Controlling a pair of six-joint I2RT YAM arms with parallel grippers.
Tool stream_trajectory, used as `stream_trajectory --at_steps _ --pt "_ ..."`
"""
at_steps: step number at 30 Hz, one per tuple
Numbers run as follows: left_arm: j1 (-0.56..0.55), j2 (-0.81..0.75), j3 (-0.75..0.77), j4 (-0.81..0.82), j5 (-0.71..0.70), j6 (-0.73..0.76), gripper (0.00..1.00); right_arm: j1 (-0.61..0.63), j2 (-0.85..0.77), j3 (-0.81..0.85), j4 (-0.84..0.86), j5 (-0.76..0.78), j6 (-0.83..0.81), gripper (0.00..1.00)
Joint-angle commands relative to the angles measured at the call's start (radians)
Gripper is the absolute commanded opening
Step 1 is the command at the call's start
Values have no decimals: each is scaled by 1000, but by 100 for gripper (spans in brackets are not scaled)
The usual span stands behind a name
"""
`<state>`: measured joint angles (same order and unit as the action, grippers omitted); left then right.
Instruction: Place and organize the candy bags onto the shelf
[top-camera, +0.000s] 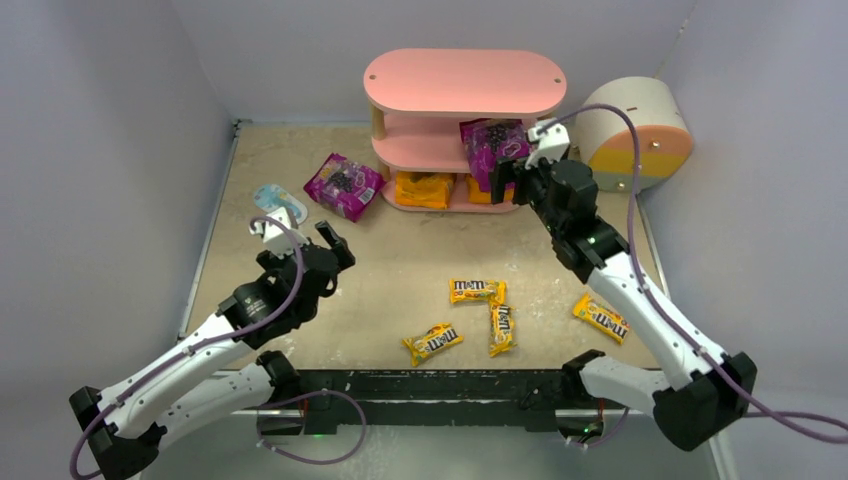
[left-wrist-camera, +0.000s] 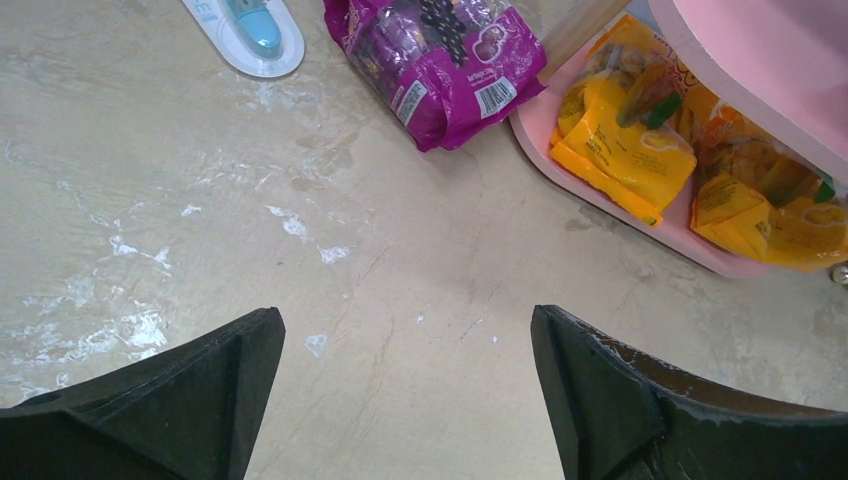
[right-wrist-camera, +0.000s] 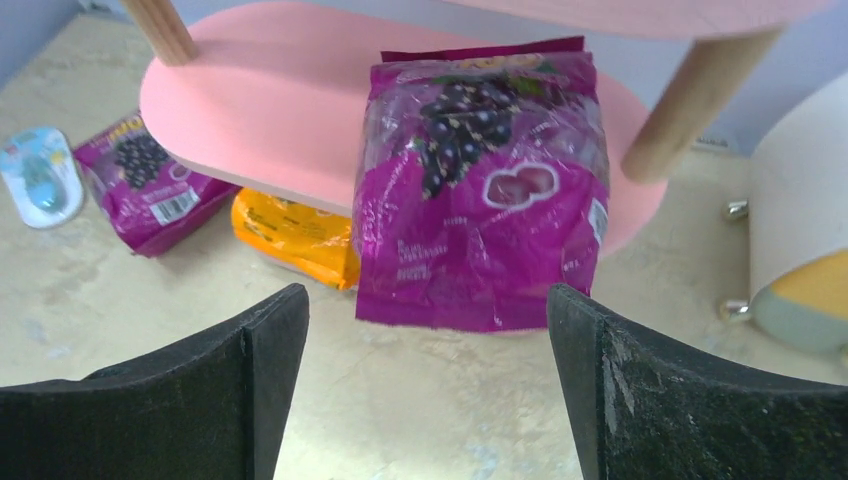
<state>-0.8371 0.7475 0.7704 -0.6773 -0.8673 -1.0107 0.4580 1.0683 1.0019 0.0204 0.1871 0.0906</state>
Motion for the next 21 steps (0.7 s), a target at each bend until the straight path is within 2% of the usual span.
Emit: stream_trajectory --at_steps 1,5,7,13,19,21 --pt "6 1 35 -23 -6 1 100 33 114 119 -43 -35 -207 88" --pt "7 -3 34 -36 -14 -11 100 83 203 189 -34 42 -253 85" --pt "5 -1 35 -36 -16 -11 100 103 237 191 -25 108 -259 83" --pt "6 8 43 -38 -18 0 100 121 298 186 33 169 -228 73" --pt "7 -1 39 -56 -36 -16 100 123 366 182 124 272 -223 57" --pt "6 -6 35 -63 -37 -24 100 123 384 186 147 291 -218 49"
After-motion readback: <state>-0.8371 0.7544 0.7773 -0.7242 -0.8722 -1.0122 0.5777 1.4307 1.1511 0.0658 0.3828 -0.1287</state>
